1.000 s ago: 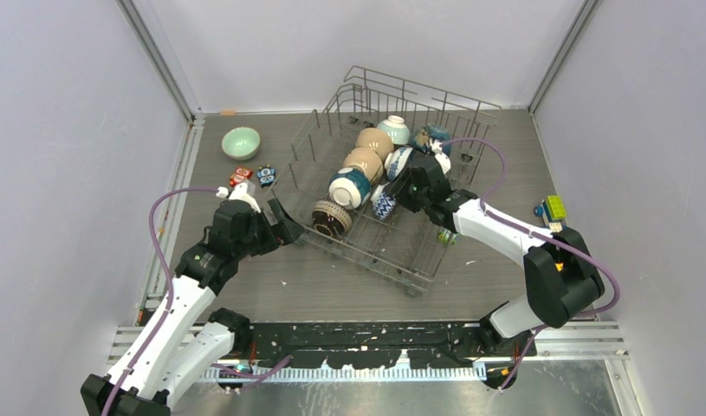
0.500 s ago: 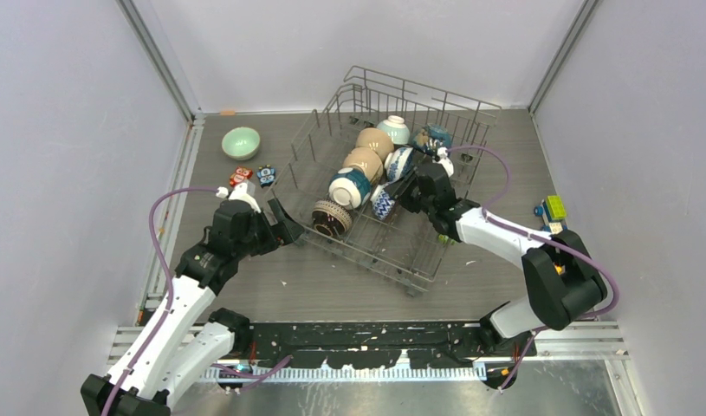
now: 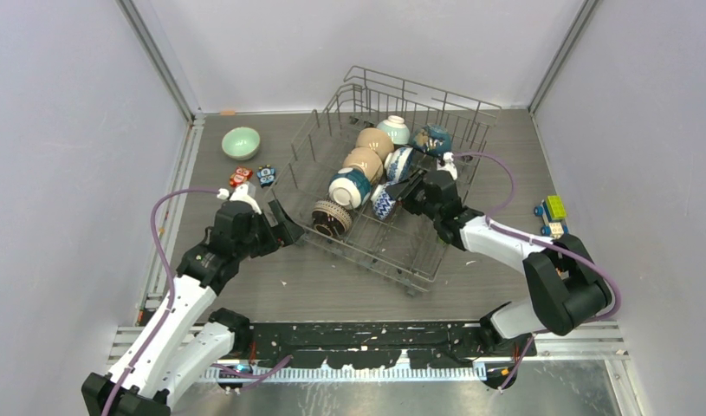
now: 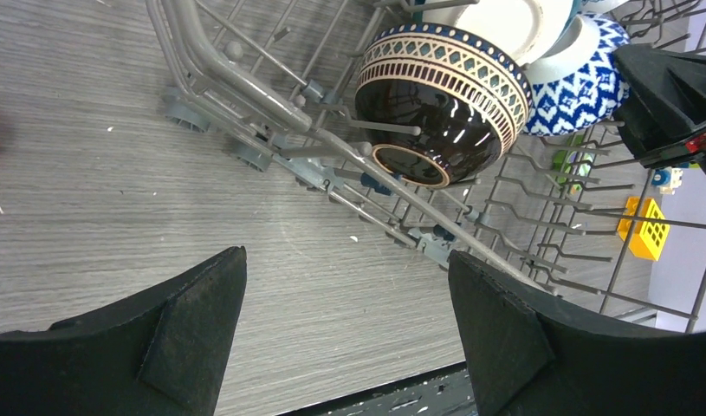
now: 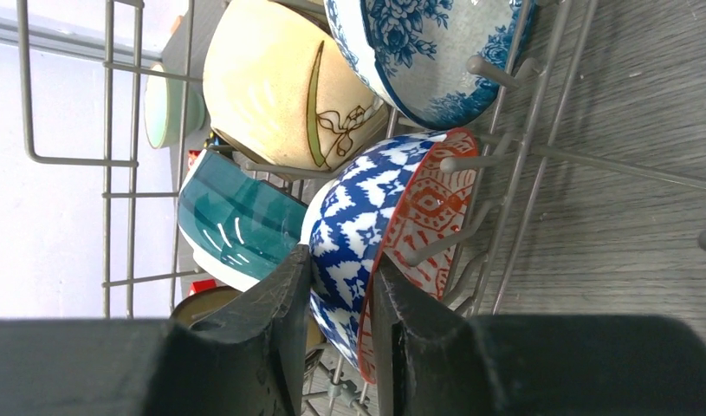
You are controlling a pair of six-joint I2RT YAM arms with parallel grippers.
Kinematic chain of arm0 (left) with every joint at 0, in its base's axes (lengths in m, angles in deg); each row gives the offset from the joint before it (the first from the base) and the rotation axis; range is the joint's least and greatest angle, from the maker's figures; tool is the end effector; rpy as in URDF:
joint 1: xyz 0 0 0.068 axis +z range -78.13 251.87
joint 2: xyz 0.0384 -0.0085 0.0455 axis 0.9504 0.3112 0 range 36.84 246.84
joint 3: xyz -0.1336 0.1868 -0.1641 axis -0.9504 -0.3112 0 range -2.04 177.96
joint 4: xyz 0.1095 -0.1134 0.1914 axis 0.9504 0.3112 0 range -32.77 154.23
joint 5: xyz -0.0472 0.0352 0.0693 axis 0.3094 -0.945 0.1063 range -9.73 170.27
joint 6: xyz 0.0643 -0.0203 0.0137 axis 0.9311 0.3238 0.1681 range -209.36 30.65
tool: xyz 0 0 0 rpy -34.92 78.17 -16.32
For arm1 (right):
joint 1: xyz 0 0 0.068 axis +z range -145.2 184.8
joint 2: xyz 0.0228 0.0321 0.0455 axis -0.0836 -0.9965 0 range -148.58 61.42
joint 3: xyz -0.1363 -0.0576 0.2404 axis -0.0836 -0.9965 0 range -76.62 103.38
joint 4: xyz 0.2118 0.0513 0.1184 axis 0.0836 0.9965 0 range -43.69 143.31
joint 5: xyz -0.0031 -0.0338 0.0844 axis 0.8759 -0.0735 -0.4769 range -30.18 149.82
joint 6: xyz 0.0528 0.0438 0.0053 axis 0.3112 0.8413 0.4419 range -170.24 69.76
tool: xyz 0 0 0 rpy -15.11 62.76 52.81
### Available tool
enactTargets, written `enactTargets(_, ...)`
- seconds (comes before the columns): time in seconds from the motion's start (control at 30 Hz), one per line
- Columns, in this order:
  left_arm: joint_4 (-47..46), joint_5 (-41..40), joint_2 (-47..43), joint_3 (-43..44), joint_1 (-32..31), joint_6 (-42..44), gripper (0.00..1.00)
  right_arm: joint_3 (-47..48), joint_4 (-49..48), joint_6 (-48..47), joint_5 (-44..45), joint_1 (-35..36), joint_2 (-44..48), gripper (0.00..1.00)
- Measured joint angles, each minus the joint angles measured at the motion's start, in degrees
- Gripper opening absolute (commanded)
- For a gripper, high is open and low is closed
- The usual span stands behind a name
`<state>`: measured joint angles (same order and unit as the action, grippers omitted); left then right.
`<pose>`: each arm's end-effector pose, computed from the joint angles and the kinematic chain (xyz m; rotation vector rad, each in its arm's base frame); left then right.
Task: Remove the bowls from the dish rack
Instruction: Pick up the bowl from the dish rack.
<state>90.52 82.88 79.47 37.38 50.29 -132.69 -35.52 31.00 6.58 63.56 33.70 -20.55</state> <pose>0.1444 -0.0600 0.2688 -0.4067 2.2557 -0.6639 0.2752 0.1477 0.2232 0.5563 2.0562 0.8621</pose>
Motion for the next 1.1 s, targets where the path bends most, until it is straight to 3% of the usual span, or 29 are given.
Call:
enactTargets(0.13,0.15,0.00,0.28,-0.37,0.00,0.00,0.87,-2.12,-3.19,0.55,-0.72,-0.35,0.79,0.18)
enactTargets(0.33,0.31,-0.13,0.50,-0.37,0.00,0.00,0.87,-4.07,-5.18,0.79,-2.16,-0.74,2.89,0.01)
enactTargets(1.1,1.40,-0.26,-0.22,-0.37,0.00,-1.01,0.87,-4.96,-5.60,-1.20,-8.90,-2.05,6.71,0.01)
